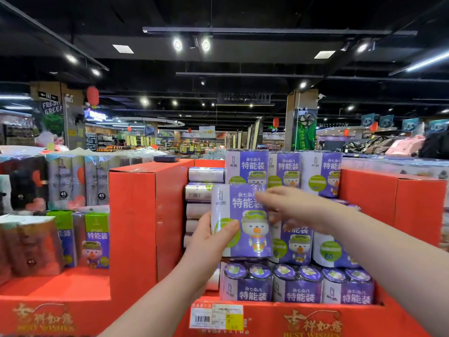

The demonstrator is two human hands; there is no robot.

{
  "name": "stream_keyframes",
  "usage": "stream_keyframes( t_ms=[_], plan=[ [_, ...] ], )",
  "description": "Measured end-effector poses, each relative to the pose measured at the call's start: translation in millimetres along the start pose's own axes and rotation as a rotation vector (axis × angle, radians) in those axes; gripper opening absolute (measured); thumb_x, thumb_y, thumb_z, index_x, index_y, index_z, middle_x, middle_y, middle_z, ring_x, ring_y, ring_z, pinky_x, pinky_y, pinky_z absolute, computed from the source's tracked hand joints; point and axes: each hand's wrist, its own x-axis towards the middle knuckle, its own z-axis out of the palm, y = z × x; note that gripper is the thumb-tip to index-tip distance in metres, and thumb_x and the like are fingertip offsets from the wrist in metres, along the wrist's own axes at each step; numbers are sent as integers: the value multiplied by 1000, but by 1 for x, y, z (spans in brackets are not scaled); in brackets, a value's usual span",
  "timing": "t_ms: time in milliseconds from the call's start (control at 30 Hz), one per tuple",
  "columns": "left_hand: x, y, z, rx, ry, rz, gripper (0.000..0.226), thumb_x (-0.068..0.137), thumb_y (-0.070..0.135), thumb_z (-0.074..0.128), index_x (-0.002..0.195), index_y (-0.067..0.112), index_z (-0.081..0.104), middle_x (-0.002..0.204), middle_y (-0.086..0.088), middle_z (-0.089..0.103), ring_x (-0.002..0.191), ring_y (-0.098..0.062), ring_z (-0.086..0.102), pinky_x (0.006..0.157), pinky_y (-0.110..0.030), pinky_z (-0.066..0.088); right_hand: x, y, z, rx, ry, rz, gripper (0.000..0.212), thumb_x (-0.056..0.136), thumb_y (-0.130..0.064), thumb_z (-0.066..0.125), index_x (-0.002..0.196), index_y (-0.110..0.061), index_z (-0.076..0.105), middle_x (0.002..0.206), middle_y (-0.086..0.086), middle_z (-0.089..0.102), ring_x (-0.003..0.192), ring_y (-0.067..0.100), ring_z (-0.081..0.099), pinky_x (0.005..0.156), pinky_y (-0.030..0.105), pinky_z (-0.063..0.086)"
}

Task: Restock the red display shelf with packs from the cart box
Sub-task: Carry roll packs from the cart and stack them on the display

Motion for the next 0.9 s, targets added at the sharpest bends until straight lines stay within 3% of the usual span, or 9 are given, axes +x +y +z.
stream_keyframes(
  t_ms=[33, 100, 167, 233, 333, 467, 600, 733, 900],
  plan=[
    [3, 4, 7, 3, -13, 10, 28, 91, 18, 62, 119, 17, 56, 107, -2, 72, 93, -11, 69, 75, -22, 55, -8, 3, 2, -3, -58, 3, 30, 87, -46, 61, 101, -19, 58, 84, -6, 63, 65, 10, 54, 56, 23, 38],
    [10, 11, 21, 42, -44, 30, 33, 91, 25, 64, 122, 23, 56, 110, 2, 72, 101, -15, 68, 89, -32, 55, -14, 8, -4, 46, -7, -51, 23, 85, -36, 67, 96, -18, 58, 71, -7, 62, 58, 10, 51, 52, 21, 38],
    [17, 18, 34, 110, -63, 75, 35, 90, 31, 64, 123, 35, 54, 115, 5, 69, 104, -13, 66, 95, -34, 51, -13, 10, -22, 78, 87, -91, 26, 83, -34, 69, 100, -18, 58, 68, -7, 64, 60, 8, 54, 53, 21, 40],
    [25, 19, 39, 332, -16, 165, 47, 84, 42, 65, 128, 45, 46, 124, 8, 58, 112, -11, 57, 101, -34, 45, -11, 12, -45, 95, 176, -105, 27, 82, -34, 69, 100, -18, 57, 73, -4, 66, 64, 8, 57, 56, 22, 44],
    [33, 14, 31, 845, 94, 347, 52, 88, 44, 58, 135, 24, 49, 133, 3, 47, 128, -15, 40, 108, -29, 29, -2, 17, -75, 162, 314, -147, 18, 85, -25, 69, 94, -19, 55, 78, -1, 66, 56, 3, 62, 48, 15, 46],
    [35, 8, 20, 1266, 43, 373, 79, 74, 61, 26, 133, 17, 53, 137, -3, 46, 133, -23, 36, 107, -34, 28, 21, 33, -100, 164, 444, -150, 22, 81, -21, 74, 92, -19, 54, 82, 4, 64, 58, 8, 57, 43, 17, 40],
    [37, 4, 15, 1396, -30, 278, 55, 95, 46, 42, 145, 25, 36, 146, 7, 33, 137, -15, 30, 108, -29, 26, 44, 46, -101, 94, 464, -105, 34, 78, -25, 77, 100, -14, 54, 88, 5, 64, 70, 14, 56, 53, 22, 36],
    [38, 4, 14, 1415, -55, 266, 55, 97, 42, 43, 147, 24, 31, 151, 7, 28, 138, -15, 30, 111, -28, 26, 64, 57, -92, 77, 463, -66, 54, 67, -35, 84, 107, -11, 57, 109, 12, 65, 97, 28, 62, 78, 38, 53],
    [38, 2, 14, 1406, -55, 277, 54, 97, 41, 43, 147, 23, 31, 153, 7, 25, 138, -16, 30, 110, -28, 25, 74, 60, -85, 167, 474, -71, 34, 79, -21, 77, 106, -12, 58, 106, 15, 67, 82, 23, 59, 58, 27, 42]
  ],
)
